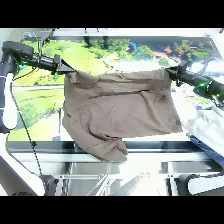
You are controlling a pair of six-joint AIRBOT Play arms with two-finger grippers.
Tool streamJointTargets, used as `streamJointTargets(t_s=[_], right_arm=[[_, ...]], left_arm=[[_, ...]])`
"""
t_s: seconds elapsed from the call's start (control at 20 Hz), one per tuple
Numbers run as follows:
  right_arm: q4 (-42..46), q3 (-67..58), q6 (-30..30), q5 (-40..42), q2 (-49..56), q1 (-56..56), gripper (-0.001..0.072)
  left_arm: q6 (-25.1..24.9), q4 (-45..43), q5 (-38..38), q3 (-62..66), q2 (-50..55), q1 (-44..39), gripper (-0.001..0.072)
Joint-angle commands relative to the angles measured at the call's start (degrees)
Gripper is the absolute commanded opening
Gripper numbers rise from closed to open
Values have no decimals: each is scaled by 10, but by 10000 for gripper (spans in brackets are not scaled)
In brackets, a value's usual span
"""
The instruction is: Fold the shirts.
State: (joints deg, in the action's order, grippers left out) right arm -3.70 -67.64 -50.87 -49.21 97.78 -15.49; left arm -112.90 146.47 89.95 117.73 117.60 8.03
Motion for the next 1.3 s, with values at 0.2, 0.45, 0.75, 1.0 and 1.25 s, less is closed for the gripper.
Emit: streamJointTargets(t_s=[0.2, 0.45, 0.75, 1.0, 1.25], right_arm=[[49, -54, 3, -84, 37, -49, 14], [66, -105, -4, -306, 37, -100, 14], [313, -99, -80, -331, 37, -125, 14], [413, -98, -92, -286, 37, -126, 14], [438, -98, -92, -261, 39, -126, 14]], left_arm=[[55, -23, 46, -10, -8, -23, 4], [48, -25, 37, -99, -132, -39, 5], [64, -64, 14, -323, -245, -68, 5], [64, -132, -49, -467, -260, -44, 5], [63, -136, -61, -512, -259, 4, 5]])
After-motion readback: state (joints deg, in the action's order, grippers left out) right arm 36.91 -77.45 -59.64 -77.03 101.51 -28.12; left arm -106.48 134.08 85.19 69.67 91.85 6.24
